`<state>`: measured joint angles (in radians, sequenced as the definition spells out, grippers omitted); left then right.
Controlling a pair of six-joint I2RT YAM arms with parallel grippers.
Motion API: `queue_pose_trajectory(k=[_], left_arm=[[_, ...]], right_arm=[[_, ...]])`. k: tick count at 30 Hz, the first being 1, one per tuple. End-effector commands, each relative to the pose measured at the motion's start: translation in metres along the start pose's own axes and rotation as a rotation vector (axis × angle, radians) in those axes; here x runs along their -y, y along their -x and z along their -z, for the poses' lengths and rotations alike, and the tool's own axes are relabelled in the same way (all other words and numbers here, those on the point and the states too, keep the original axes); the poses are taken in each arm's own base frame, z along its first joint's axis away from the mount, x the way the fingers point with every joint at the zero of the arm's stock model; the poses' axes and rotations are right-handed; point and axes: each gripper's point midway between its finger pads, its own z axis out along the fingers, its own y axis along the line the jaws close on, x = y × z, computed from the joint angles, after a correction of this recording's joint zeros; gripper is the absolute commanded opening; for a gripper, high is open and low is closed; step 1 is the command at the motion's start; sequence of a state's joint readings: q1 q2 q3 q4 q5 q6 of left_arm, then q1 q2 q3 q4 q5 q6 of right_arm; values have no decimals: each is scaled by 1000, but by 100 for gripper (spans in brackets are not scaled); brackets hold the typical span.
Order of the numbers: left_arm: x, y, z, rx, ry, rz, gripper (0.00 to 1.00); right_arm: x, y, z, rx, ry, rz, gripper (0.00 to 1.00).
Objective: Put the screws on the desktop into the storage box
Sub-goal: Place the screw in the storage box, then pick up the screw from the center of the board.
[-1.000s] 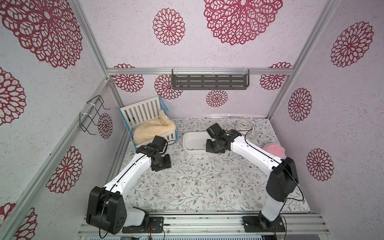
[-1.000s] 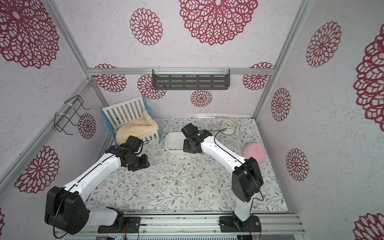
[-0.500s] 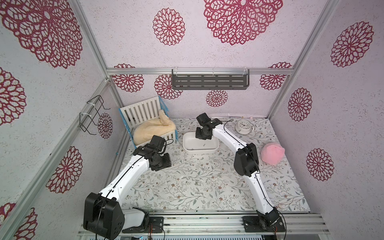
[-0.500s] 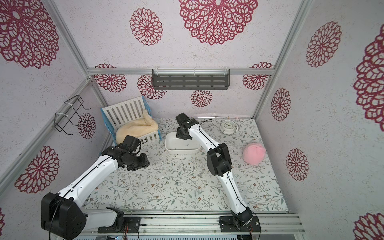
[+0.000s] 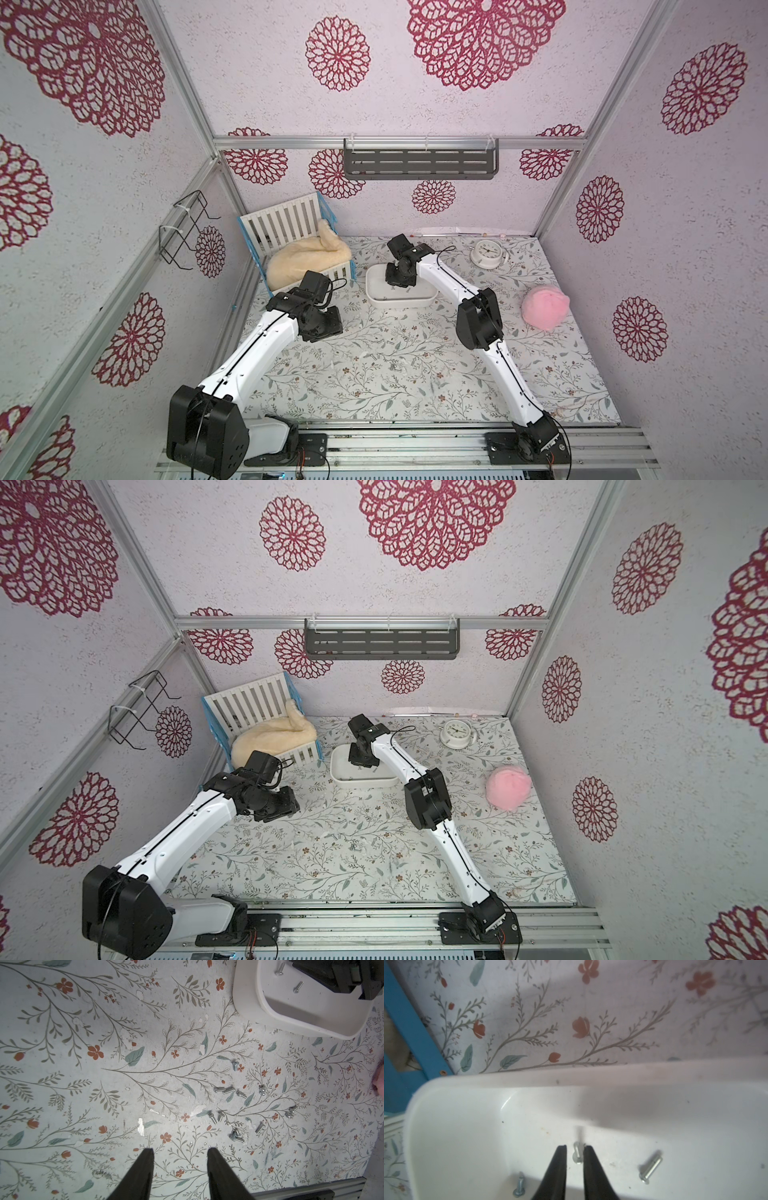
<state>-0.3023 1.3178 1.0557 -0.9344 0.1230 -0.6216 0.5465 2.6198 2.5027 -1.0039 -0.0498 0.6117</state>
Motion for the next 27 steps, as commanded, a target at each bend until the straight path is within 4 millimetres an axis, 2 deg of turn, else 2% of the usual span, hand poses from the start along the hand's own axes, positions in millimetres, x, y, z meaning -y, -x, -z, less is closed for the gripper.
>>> queue_pose_trajectory(k=[1,4,9,11,15,18,22,27], left_arm=[[2,4,1,12,-13,4,48],[2,4,1,11,-13,3,48],[4,2,0,11,-5,-13,48],[6,0,-2,9,5,-28,48],[11,-8,-11,-19,25,-54,48],[14,-13,-19,-36,50,-74,48],[20,-15,-27,-42,58,-92,48],[39,-20,-40,-49,59,-132,48]], right_arm=[[-21,23,42,95,50,30,28],[-30,29,68,138,56,55,31],[-44,36,135,245,36,111,34],[-48,35,164,290,21,132,35],[-45,23,207,350,11,137,36],[-33,3,227,354,35,109,36],[-4,-33,241,351,48,58,36],[47,-84,239,295,6,8,36]])
